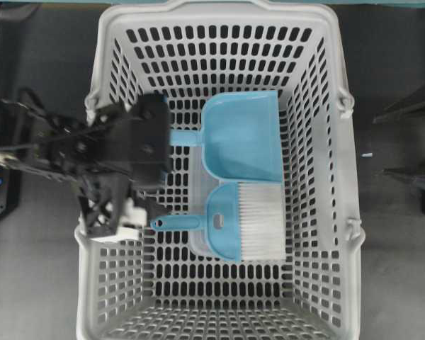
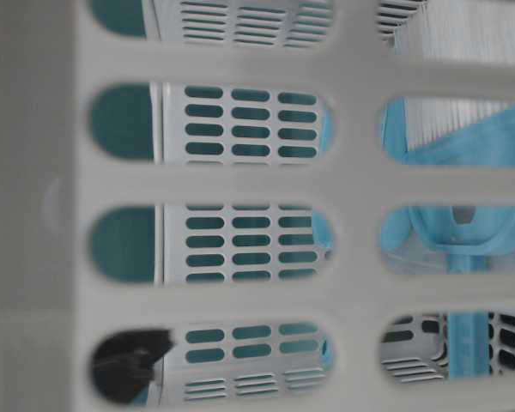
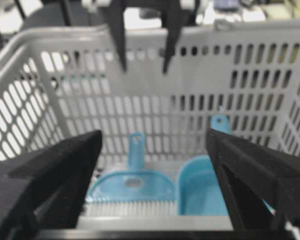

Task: Pick up the hand brush from the shopping basket with the left arm.
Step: 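Move the left gripper over the basket toward the blue hand brush handle, then lower the open left gripper around the blue brush handle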

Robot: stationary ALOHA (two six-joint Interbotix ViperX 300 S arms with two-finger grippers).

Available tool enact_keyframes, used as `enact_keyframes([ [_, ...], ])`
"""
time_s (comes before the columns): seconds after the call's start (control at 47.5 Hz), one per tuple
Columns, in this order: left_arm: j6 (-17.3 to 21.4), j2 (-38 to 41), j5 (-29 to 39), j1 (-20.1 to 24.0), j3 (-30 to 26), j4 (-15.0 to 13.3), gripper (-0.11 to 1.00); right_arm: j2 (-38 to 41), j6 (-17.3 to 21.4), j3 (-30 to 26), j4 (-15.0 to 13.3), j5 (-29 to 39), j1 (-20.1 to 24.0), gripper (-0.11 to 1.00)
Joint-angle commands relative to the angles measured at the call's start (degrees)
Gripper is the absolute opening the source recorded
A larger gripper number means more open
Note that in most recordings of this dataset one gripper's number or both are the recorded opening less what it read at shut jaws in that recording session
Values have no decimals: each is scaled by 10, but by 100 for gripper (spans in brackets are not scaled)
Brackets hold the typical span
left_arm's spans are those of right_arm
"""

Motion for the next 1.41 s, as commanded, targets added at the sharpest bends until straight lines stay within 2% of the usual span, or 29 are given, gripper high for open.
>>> enact_keyframes([
  [0.0, -6, 18, 1, -9, -18, 2, 84, 5, 1, -7, 1, -8, 3, 79],
  [0.084, -8, 37, 1, -11, -18, 2, 91, 4, 1, -2, 2, -11, 4, 79],
  [0.568, -31, 147, 1, -34, -4, 2, 89, 4, 2, 14, 2, -11, 5, 79],
  [0.8, -30, 190, -2, -33, -1, 2, 89, 3, 4, 22, 1, -11, 6, 79],
  [1.389, -22, 222, -33, -20, 22, 2, 89, 3, 4, 41, 4, -34, 15, 79],
])
